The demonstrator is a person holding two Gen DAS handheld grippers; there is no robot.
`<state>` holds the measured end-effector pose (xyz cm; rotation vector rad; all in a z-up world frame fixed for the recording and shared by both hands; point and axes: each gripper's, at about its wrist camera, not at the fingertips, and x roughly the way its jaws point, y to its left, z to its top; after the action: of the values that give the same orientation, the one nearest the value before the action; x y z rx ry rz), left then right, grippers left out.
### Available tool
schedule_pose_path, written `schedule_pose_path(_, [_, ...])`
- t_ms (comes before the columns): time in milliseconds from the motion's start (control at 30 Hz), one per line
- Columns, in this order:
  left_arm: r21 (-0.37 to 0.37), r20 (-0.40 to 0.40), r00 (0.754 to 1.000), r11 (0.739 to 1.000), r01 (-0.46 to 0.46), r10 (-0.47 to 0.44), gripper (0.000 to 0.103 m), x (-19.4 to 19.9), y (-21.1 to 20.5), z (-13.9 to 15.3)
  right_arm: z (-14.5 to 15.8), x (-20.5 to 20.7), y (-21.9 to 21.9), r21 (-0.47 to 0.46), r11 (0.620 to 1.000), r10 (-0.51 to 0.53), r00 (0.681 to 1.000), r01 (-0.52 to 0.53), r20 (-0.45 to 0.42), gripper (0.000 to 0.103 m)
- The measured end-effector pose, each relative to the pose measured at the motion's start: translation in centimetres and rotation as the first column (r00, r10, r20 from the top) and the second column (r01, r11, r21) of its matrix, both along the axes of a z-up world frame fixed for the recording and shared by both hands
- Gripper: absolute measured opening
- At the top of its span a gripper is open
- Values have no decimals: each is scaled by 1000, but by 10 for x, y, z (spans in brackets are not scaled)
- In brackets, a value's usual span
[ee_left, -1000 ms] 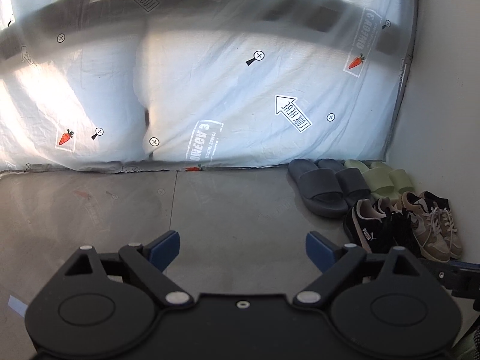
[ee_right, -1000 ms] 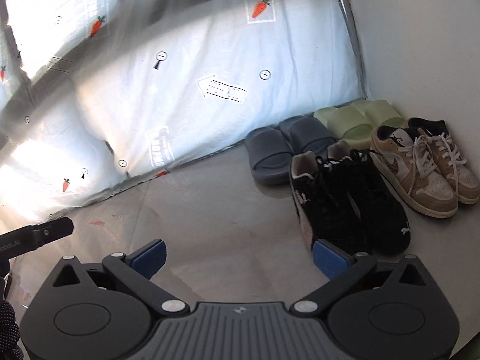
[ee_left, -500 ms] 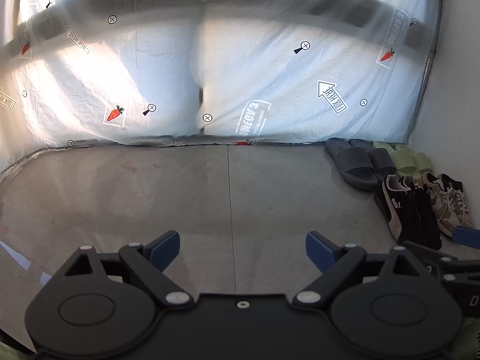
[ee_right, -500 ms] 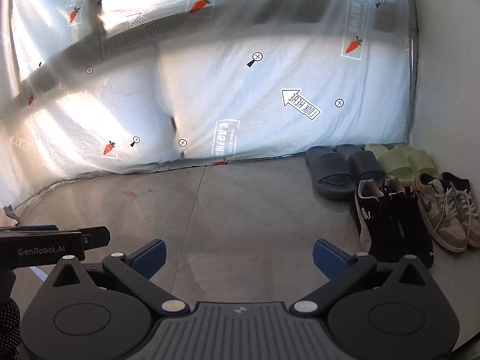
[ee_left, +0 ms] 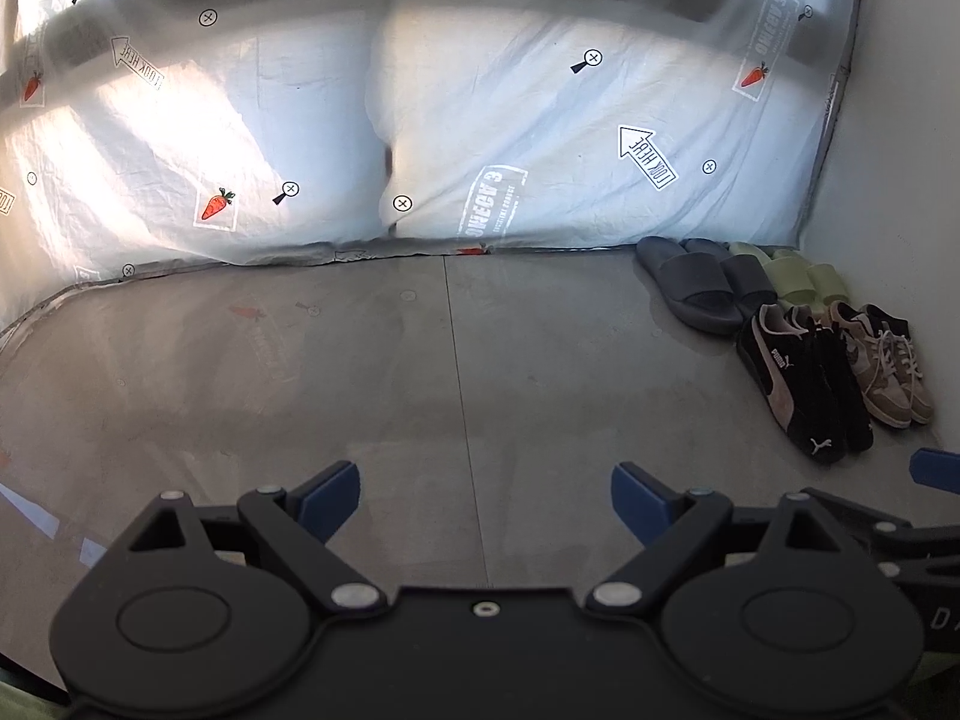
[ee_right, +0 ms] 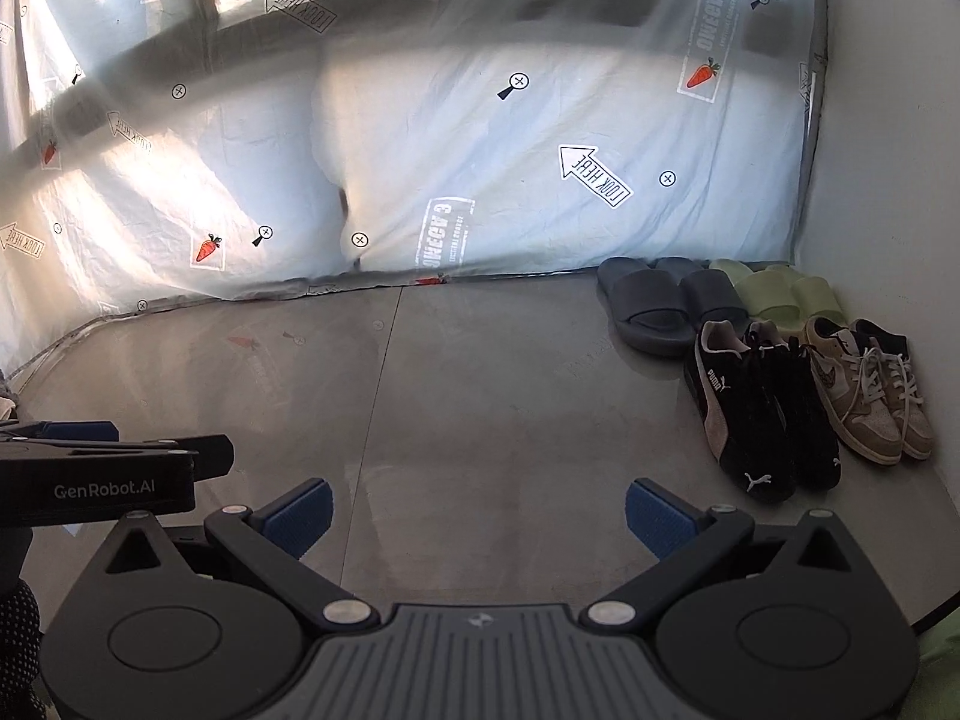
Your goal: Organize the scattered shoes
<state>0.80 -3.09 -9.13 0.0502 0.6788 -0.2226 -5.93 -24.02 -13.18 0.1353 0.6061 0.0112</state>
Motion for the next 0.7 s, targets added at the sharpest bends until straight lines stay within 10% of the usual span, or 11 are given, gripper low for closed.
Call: schedule_pose_path(700, [0,5,1000,1000,-6,6,91,-14,-1,1,-4,-10,1,-3,1000,23,1000,-23,-22,103])
